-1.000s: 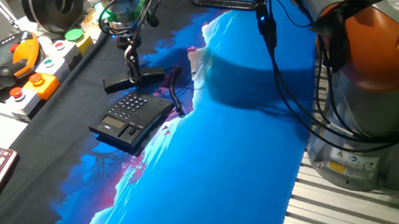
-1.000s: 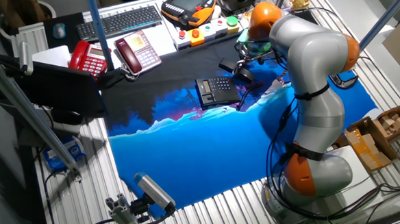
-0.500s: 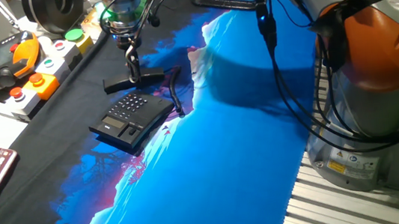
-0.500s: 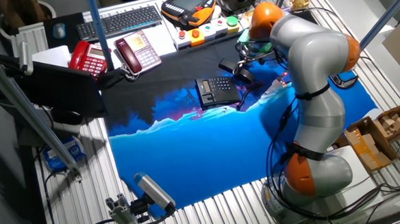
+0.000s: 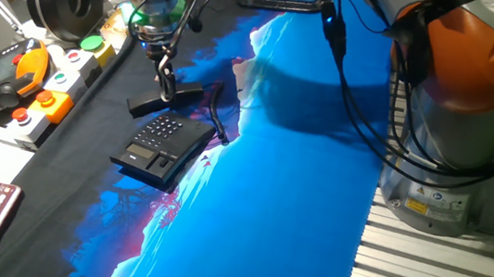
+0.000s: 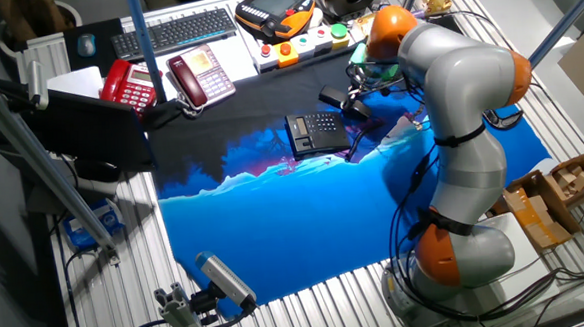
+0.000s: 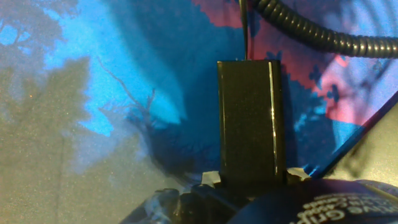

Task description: Place the handset of the telephone on the corresponding phone cradle

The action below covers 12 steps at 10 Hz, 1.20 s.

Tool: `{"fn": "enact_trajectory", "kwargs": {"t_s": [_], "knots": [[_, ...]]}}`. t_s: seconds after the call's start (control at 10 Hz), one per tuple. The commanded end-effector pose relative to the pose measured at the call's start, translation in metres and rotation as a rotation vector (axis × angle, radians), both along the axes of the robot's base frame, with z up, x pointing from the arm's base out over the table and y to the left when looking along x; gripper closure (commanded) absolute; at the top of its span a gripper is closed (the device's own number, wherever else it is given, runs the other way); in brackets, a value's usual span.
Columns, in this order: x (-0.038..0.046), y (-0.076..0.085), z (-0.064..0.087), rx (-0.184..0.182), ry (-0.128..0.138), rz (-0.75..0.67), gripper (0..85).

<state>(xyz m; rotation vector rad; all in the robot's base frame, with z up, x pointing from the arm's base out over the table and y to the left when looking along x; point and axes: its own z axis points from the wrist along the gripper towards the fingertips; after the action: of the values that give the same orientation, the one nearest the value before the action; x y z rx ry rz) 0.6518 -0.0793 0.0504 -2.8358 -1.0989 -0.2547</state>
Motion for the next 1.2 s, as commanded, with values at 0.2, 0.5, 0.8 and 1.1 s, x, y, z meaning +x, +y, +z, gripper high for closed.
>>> {"fn": "enact_trajectory", "kwargs": {"t_s": [0.2, 0.5, 0.8, 1.1], "knots": [[-0.0055, 0.004, 0.011, 0.025, -0.02, 0.066, 84.0], [-0.0099, 0.011, 0.019, 0.037, -0.024, 0.104, 84.0], [-0.0154, 0.021, 0.021, 0.031, -0.033, 0.159, 84.3], [-0.0204, 0.03, 0.019, 0.009, -0.004, 0.197, 84.3]]}}
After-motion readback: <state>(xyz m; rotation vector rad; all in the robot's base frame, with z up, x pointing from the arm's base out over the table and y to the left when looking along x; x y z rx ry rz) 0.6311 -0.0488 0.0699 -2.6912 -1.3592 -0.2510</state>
